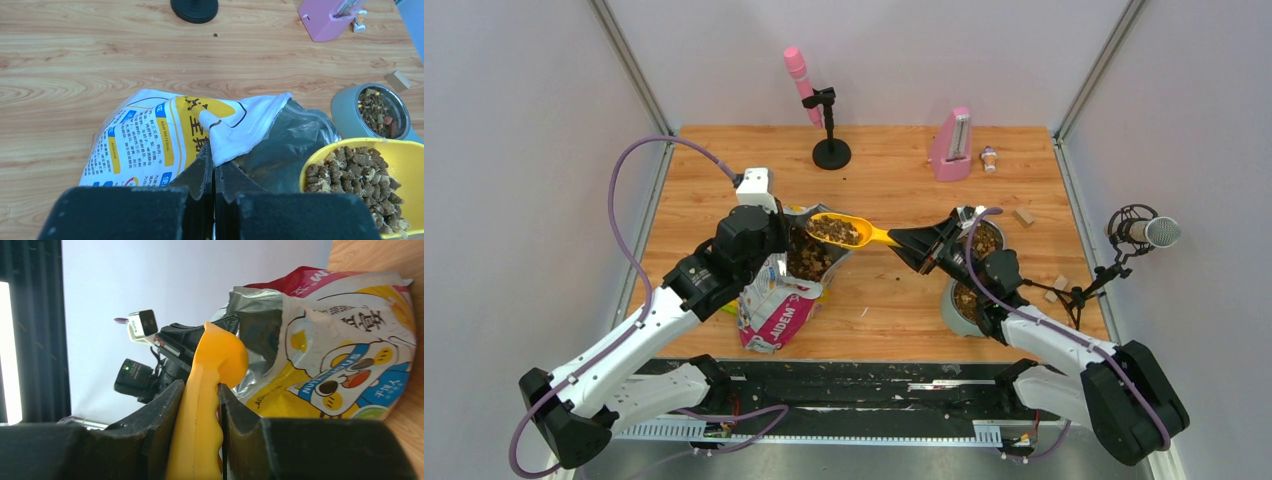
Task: Serve the pet food
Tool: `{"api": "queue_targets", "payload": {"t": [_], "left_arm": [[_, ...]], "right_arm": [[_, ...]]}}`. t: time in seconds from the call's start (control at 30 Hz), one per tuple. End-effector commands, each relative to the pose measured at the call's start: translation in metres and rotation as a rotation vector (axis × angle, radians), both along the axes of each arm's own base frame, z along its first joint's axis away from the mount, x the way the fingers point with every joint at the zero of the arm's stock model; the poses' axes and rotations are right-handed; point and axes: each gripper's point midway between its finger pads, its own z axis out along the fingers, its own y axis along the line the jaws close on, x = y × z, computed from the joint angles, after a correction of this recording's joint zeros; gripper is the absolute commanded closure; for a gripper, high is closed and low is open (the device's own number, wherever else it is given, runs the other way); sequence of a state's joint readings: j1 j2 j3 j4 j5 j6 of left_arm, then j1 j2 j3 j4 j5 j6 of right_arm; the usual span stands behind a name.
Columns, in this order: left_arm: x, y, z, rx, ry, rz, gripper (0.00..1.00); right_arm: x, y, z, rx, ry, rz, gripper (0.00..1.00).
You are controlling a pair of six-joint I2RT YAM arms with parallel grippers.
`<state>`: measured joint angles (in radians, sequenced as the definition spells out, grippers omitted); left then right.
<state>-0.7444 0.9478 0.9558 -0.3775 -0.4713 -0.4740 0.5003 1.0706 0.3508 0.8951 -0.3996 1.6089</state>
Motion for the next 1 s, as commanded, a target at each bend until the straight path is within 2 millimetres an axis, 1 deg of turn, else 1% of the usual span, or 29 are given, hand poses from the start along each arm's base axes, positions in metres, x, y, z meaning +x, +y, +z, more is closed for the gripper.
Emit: {"api": "queue_targets", "payload": {"t": [0.0,0.07,0.1,0.13,0.17,0.23,0.27,0.33,0.37,0.4,0.43,0.47,0.5,0.53,0.57,0.6,0.63,0.67,0.7,0.73,0.8,0.83,0.9,0.93,0.97], "left_arm": [[-0.003,-0.01,0.037,-0.124,-0.092,-0.038,1.0],[-0.003,-0.01,0.036,-0.125,-0.09,-0.042,1.0],[-0.003,-0.01,0.036,-0.123,-0.089,-0.04,1.0],[-0.002,-0.009,0.036,-0.121,-0.09,-0.034,1.0],[-0.003,-0.009,0.037,-0.122,-0.091,-0.034,1.0],[-0.003,-0.008,0.037,-0.122,-0.094,-0.033,1.0],[-0.003,-0.007,0.038,-0.122,-0.095,-0.032,1.0],[-0.003,-0.006,0.038,-0.121,-0.097,-0.025,1.0],[-0.004,-0.005,0.039,-0.122,-0.098,-0.024,1.0],[-0.004,-0.005,0.039,-0.123,-0.099,-0.024,1.0],[-0.004,-0.005,0.038,-0.122,-0.099,-0.024,1.0],[-0.004,-0.005,0.039,-0.122,-0.1,-0.022,1.0],[-0.004,-0.004,0.039,-0.119,-0.1,-0.021,1.0],[-0.004,-0.003,0.038,-0.117,-0.098,-0.016,1.0],[-0.004,-0.003,0.039,-0.121,-0.101,-0.014,1.0],[-0.004,-0.002,0.039,-0.123,-0.103,-0.015,1.0],[-0.004,-0.003,0.039,-0.126,-0.105,-0.017,1.0],[-0.004,-0.003,0.039,-0.124,-0.103,-0.018,1.0],[-0.004,-0.003,0.038,-0.121,-0.098,-0.016,1.0],[-0.005,-0.002,0.039,-0.122,-0.097,-0.016,1.0],[-0.005,-0.003,0.039,-0.126,-0.101,-0.017,1.0],[-0.004,-0.003,0.039,-0.124,-0.102,-0.016,1.0],[-0.005,-0.002,0.038,-0.12,-0.097,-0.013,1.0],[-0.005,-0.002,0.039,-0.121,-0.099,-0.012,1.0],[-0.005,-0.002,0.039,-0.123,-0.101,-0.011,1.0]], "right_arm": [[-0.008,-0.004,0.03,0.134,-0.097,0.031,1.0],[-0.011,0.003,0.025,0.136,-0.078,0.089,1.0],[-0.014,0.002,0.022,0.154,-0.067,0.107,1.0],[-0.017,-0.005,0.025,0.19,-0.089,0.095,1.0],[-0.015,-0.008,0.022,0.2,-0.094,0.071,1.0],[-0.01,0.0,0.013,0.163,-0.047,0.094,1.0],[-0.012,0.003,0.011,0.156,-0.044,0.117,1.0],[-0.017,-0.007,0.021,0.206,-0.111,0.087,1.0],[-0.015,-0.007,0.021,0.2,-0.112,0.075,1.0],[-0.012,-0.001,0.018,0.173,-0.087,0.094,1.0],[-0.014,0.002,0.016,0.155,-0.079,0.119,1.0],[-0.016,-0.002,0.02,0.18,-0.095,0.109,1.0],[-0.017,-0.012,0.024,0.22,-0.124,0.067,1.0],[-0.018,-0.016,0.025,0.23,-0.144,0.042,1.0],[-0.017,-0.01,0.017,0.19,-0.112,0.066,1.0],[-0.015,-0.001,0.015,0.155,-0.09,0.102,1.0],[-0.017,0.001,0.014,0.152,-0.085,0.118,1.0],[-0.018,-0.006,0.018,0.188,-0.112,0.094,1.0],[-0.022,-0.014,0.028,0.229,-0.178,0.059,1.0],[-0.018,-0.012,0.025,0.212,-0.165,0.058,1.0],[-0.015,0.006,0.014,0.14,-0.102,0.121,1.0],[-0.017,0.007,0.017,0.15,-0.113,0.134,1.0],[-0.019,-0.006,0.025,0.214,-0.155,0.091,1.0],[-0.017,-0.007,0.022,0.207,-0.136,0.084,1.0],[-0.015,-0.001,0.016,0.176,-0.107,0.102,1.0]]}}
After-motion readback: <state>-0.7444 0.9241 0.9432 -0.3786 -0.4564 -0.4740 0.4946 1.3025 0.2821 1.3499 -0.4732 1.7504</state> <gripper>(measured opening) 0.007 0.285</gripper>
